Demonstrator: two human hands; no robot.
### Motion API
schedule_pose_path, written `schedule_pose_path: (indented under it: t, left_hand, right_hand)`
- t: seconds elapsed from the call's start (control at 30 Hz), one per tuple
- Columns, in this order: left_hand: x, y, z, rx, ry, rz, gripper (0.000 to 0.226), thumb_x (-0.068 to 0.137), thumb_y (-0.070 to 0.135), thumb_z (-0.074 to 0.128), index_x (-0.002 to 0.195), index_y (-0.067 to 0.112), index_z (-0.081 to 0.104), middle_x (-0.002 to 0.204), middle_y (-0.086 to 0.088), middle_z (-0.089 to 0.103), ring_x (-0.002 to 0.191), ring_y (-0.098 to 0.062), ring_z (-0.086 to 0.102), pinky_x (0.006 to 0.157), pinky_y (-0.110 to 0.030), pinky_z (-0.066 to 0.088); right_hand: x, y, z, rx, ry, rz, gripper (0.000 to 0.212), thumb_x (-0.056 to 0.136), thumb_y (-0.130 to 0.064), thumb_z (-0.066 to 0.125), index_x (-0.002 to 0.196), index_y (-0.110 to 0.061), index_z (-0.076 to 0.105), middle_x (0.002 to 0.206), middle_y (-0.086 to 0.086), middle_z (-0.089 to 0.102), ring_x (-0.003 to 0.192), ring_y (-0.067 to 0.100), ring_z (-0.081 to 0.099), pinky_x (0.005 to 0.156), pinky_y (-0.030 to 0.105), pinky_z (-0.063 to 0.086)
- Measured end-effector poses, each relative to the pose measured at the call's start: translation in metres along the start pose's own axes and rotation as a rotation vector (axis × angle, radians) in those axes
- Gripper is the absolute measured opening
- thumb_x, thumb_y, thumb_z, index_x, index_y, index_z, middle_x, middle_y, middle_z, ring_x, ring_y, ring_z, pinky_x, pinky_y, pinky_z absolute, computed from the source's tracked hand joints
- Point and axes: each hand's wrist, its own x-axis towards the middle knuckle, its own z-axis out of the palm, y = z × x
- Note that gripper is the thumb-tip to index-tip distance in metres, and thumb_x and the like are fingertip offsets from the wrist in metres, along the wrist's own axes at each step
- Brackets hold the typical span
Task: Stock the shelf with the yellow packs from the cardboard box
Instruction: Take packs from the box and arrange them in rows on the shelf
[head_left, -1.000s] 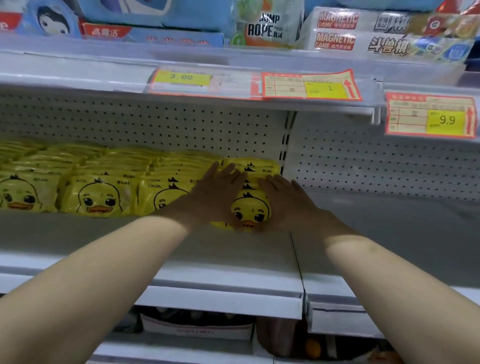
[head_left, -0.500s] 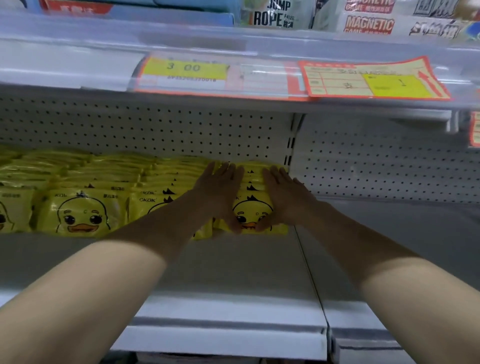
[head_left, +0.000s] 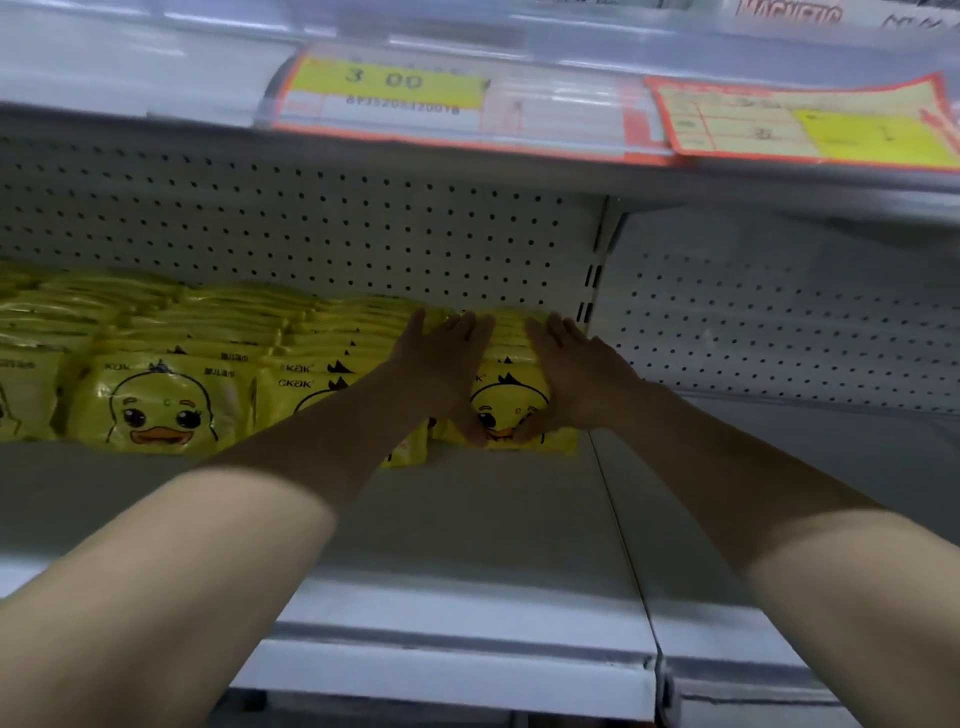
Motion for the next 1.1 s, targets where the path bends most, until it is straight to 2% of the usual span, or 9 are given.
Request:
schedule_pose_path:
  t: [0.17,0.43,0.53,0.67,0.83,1.1]
  left_hand:
    - [-0.012,-0.001,-0.001,0.012,-0.011,0.015,0.154,0.050,0.078,0.075,0.153,0.012,-0.019,0.164,-0.009,-0.007,0.151,-0.023,-0.006,0.118,-0.056,-0.006]
    - [-0.009,0.002,0.008,0.053,0.068,-0.021,0.151,0.051,0.076,0.076,0.154,0.013,-0.015,0.164,-0.009,0.000,0.152,-0.025,-0.001,0.118,-0.059,-0.003]
    - [-0.010,0.000,0.006,0.046,0.054,-0.021,0.154,0.049,0.081,0.073,0.153,0.012,-0.017,0.164,-0.009,-0.002,0.151,-0.024,-0.003,0.118,-0.059,-0.005]
    - [-0.005,0.007,0.001,-0.084,0.042,0.003,0.158,0.045,0.087,0.068,0.152,0.011,-0.020,0.164,-0.008,-0.007,0.151,-0.023,-0.009,0.120,-0.054,-0.006]
    - [0.002,0.013,0.002,0.023,0.064,0.052,0.154,0.048,0.082,0.072,0.154,0.013,-0.015,0.164,-0.009,-0.004,0.152,-0.022,-0.002,0.119,-0.049,-0.004]
    - [0.013,0.007,0.006,-0.001,0.095,0.032,0.153,0.044,0.082,0.074,0.155,0.018,-0.009,0.164,-0.007,0.000,0.152,-0.021,0.002,0.121,-0.050,0.000]
  right_hand:
    - [-0.018,0.014,0.000,0.009,-0.072,-0.055,0.156,0.052,-0.076,0.079,0.155,-0.019,-0.023,0.165,0.007,-0.019,0.153,0.025,-0.015,0.122,0.054,0.003]
    - [-0.019,0.017,0.006,-0.025,0.101,-0.008,0.155,0.049,-0.074,0.082,0.157,-0.021,-0.015,0.167,0.005,-0.009,0.154,0.022,-0.008,0.124,0.051,0.004]
    - [-0.024,0.021,0.005,0.051,0.075,-0.003,0.155,0.050,-0.075,0.082,0.157,-0.021,-0.016,0.167,0.005,-0.011,0.154,0.021,-0.009,0.123,0.051,0.003]
    - [-0.021,0.020,0.004,0.143,0.078,0.010,0.154,0.051,-0.077,0.080,0.156,-0.022,-0.017,0.167,0.005,-0.011,0.154,0.021,-0.009,0.124,0.050,0.003]
    - [-0.011,0.015,0.016,0.101,0.081,0.016,0.153,0.050,-0.076,0.081,0.158,-0.020,-0.013,0.167,0.006,-0.009,0.154,0.021,-0.007,0.124,0.047,0.004]
    - [0.002,0.018,0.014,0.063,0.081,0.003,0.150,0.050,-0.075,0.081,0.159,-0.023,-0.008,0.167,0.005,-0.007,0.154,0.019,-0.003,0.124,0.044,0.008]
